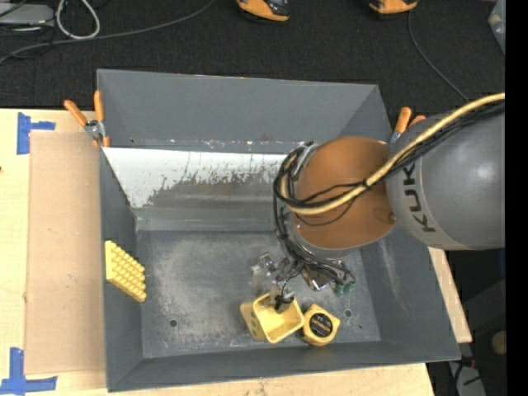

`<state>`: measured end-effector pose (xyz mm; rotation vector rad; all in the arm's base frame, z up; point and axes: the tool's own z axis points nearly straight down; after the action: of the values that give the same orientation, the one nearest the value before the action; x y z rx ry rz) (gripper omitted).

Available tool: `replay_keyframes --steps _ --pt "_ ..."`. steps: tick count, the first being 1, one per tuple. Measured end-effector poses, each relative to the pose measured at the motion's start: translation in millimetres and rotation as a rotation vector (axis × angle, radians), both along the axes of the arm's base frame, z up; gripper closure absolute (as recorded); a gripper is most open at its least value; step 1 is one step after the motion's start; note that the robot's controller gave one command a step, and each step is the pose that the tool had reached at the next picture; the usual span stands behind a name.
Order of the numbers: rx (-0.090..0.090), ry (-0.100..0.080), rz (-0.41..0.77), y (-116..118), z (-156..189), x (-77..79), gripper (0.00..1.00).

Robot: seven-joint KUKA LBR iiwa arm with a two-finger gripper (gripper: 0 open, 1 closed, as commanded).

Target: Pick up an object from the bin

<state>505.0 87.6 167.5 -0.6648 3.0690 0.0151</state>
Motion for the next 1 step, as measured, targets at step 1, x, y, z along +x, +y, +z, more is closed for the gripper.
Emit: replay_keyframes --steps 1 --pt "-0.008 0.021 -0.005 -30.9 -39.0 -6.1 1.0"
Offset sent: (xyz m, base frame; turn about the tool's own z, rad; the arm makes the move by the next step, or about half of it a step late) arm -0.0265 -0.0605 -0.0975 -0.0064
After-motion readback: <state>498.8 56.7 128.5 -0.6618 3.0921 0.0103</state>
